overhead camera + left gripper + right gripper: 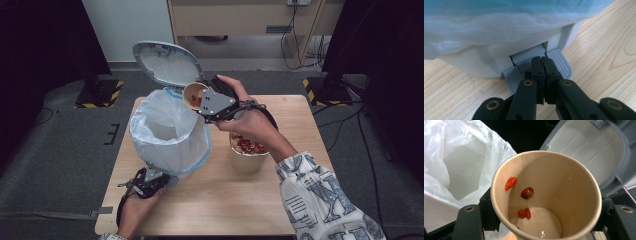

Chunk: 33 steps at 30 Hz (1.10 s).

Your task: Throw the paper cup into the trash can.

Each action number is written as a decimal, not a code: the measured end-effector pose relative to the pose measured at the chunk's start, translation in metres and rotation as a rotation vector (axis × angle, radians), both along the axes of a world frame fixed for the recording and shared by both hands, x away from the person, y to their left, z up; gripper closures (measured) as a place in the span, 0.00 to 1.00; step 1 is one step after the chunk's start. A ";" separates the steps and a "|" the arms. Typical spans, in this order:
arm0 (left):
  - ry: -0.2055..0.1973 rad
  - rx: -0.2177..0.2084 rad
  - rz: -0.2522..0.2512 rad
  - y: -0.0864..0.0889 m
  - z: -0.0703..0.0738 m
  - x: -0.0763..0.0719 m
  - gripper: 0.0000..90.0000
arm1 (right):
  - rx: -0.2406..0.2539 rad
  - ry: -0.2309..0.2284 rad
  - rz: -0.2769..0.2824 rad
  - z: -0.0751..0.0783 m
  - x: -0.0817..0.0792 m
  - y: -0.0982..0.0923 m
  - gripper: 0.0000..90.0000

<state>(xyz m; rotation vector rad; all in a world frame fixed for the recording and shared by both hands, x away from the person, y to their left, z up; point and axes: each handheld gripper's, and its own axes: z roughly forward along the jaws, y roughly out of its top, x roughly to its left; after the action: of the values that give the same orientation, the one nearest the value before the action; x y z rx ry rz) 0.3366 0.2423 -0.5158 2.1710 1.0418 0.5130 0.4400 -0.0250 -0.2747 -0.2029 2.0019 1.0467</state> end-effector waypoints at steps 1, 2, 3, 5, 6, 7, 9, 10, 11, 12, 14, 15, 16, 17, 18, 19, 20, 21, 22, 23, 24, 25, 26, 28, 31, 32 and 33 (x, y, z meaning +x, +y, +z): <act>0.000 0.001 0.000 0.000 0.000 0.000 0.98 | 0.001 0.003 0.004 0.000 0.000 0.002 0.34; 0.000 0.000 0.000 0.000 0.000 0.000 0.98 | 0.000 0.007 0.009 0.001 0.000 0.005 0.34; 0.000 -0.001 0.000 0.000 0.000 0.000 0.98 | 0.000 0.008 0.011 0.001 0.000 0.006 0.34; 0.001 0.002 -0.001 0.000 0.000 0.000 0.98 | 0.000 0.008 0.013 0.001 0.001 0.008 0.34; 0.001 0.000 -0.001 0.000 0.000 0.000 0.98 | 0.001 0.014 0.016 0.002 0.001 0.009 0.34; 0.001 0.001 -0.001 0.000 0.000 0.000 0.98 | 0.003 0.015 0.019 0.002 0.001 0.012 0.34; 0.001 0.000 -0.001 0.000 0.000 0.000 0.98 | 0.006 0.020 0.022 0.002 0.002 0.015 0.34; 0.001 0.000 -0.002 0.000 0.000 0.000 0.98 | 0.006 0.020 0.022 0.002 0.002 0.015 0.34; 0.001 0.001 -0.002 0.000 0.000 0.000 0.98 | 0.012 0.029 0.029 0.002 0.002 0.018 0.34; 0.001 0.001 -0.002 0.000 0.000 0.000 0.98 | 0.014 0.033 0.031 0.002 0.003 0.020 0.34; 0.002 0.000 -0.002 0.000 0.000 0.000 0.98 | 0.011 0.033 0.032 0.002 0.003 0.021 0.34; 0.001 0.001 -0.002 0.000 0.000 0.000 0.98 | 0.013 0.039 0.036 0.001 0.004 0.023 0.34; 0.001 0.001 -0.001 0.000 0.000 0.000 0.98 | 0.012 0.042 0.037 0.001 0.004 0.025 0.34; 0.001 0.001 -0.001 0.000 0.000 0.000 0.98 | 0.016 0.054 0.043 0.000 0.005 0.030 0.34; 0.001 0.001 -0.001 0.000 0.000 0.000 0.98 | 0.016 0.054 0.043 0.000 0.005 0.030 0.34; 0.001 0.000 -0.002 0.000 0.000 0.000 0.98 | 0.019 0.065 0.048 -0.001 0.006 0.035 0.34; 0.001 0.000 -0.002 0.000 0.000 0.000 0.98 | 0.019 0.065 0.048 -0.001 0.006 0.035 0.34; 0.002 -0.001 -0.002 0.000 0.000 0.000 0.98 | 0.022 0.072 0.053 -0.001 0.006 0.037 0.34; 0.001 -0.001 -0.001 0.000 0.000 0.000 0.98 | 0.024 0.079 0.060 -0.002 0.006 0.040 0.34; 0.000 0.000 -0.001 0.000 0.000 0.000 0.98 | 0.028 0.094 0.070 -0.002 0.007 0.046 0.34; 0.000 0.001 -0.001 0.000 0.000 0.000 0.98 | 0.031 0.106 0.073 -0.003 0.007 0.049 0.34; 0.000 0.000 -0.002 0.000 0.000 0.000 0.98 | 0.033 0.117 0.077 -0.003 0.009 0.052 0.33; 0.000 0.000 -0.002 0.000 0.000 0.000 0.98 | 0.034 0.128 0.080 -0.004 0.010 0.055 0.33; 0.000 -0.001 -0.002 0.000 0.000 0.000 0.98 | 0.040 0.151 0.083 -0.006 0.012 0.060 0.33; 0.000 0.000 -0.002 0.000 0.000 0.000 0.98 | 0.040 0.170 0.087 -0.008 0.013 0.065 0.33; 0.000 0.000 -0.002 0.000 0.000 0.000 0.98 | 0.038 0.179 0.090 -0.010 0.014 0.067 0.33; 0.000 -0.001 -0.002 0.000 0.000 0.000 0.98 | 0.031 0.190 0.090 -0.012 0.015 0.072 0.33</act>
<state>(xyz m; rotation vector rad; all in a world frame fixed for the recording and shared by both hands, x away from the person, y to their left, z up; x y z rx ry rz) 0.3365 0.2424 -0.5158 2.1707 1.0399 0.5113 0.4550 0.0467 -0.2869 -0.1835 2.1616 1.1911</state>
